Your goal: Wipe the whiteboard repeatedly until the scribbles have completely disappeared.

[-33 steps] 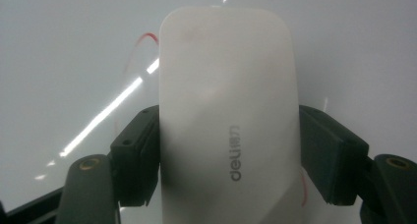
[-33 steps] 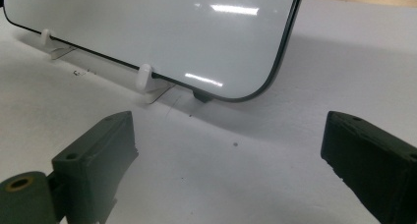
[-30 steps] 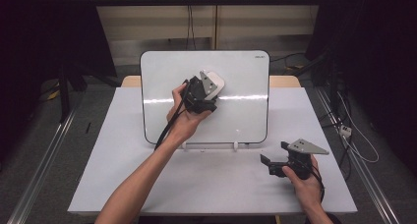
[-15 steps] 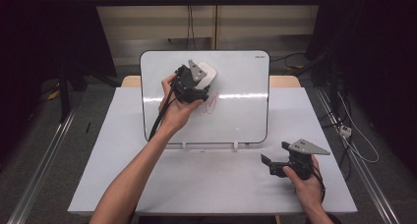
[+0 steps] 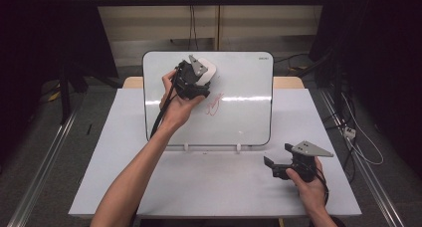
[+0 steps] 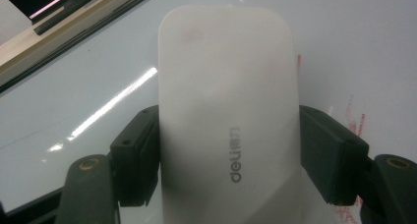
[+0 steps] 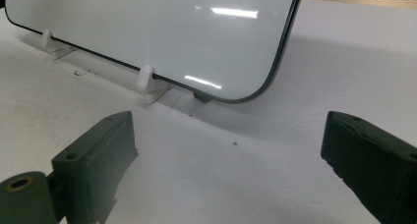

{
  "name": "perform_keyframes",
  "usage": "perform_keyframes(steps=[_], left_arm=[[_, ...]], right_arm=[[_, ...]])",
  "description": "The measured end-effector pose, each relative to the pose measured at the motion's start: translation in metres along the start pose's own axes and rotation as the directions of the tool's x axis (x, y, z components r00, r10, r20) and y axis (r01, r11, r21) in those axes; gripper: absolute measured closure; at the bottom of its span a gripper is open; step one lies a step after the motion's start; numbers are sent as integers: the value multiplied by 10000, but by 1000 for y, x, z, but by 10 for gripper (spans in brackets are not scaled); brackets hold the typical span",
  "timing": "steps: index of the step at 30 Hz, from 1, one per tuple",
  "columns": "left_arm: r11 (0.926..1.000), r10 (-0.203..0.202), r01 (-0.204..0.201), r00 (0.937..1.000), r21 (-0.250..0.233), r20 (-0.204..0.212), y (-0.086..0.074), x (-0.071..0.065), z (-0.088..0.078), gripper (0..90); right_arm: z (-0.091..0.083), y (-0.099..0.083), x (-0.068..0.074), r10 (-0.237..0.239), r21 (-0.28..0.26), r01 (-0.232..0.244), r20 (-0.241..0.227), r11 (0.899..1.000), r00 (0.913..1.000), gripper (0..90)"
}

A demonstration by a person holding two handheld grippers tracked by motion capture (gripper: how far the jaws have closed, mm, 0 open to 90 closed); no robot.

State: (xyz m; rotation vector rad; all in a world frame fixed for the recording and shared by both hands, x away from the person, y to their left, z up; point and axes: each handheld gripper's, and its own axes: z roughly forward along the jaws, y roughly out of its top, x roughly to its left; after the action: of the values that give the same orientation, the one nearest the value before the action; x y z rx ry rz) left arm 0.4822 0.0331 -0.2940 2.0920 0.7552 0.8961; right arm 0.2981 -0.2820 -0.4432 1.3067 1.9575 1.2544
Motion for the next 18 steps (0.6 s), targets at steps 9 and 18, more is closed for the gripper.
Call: perform_keyframes(steps=[9,18], left_arm=[[9994,349,-349,9994,14,-3,4,-10,3,302],[9983,564,-569,9978,123,342,5,-24,8,299]], right_arm=[[0,0,0,-34,-1,34,-17,10000,10000,64],[0,0,0,-5,-16,5,-25,10000,10000,64]])
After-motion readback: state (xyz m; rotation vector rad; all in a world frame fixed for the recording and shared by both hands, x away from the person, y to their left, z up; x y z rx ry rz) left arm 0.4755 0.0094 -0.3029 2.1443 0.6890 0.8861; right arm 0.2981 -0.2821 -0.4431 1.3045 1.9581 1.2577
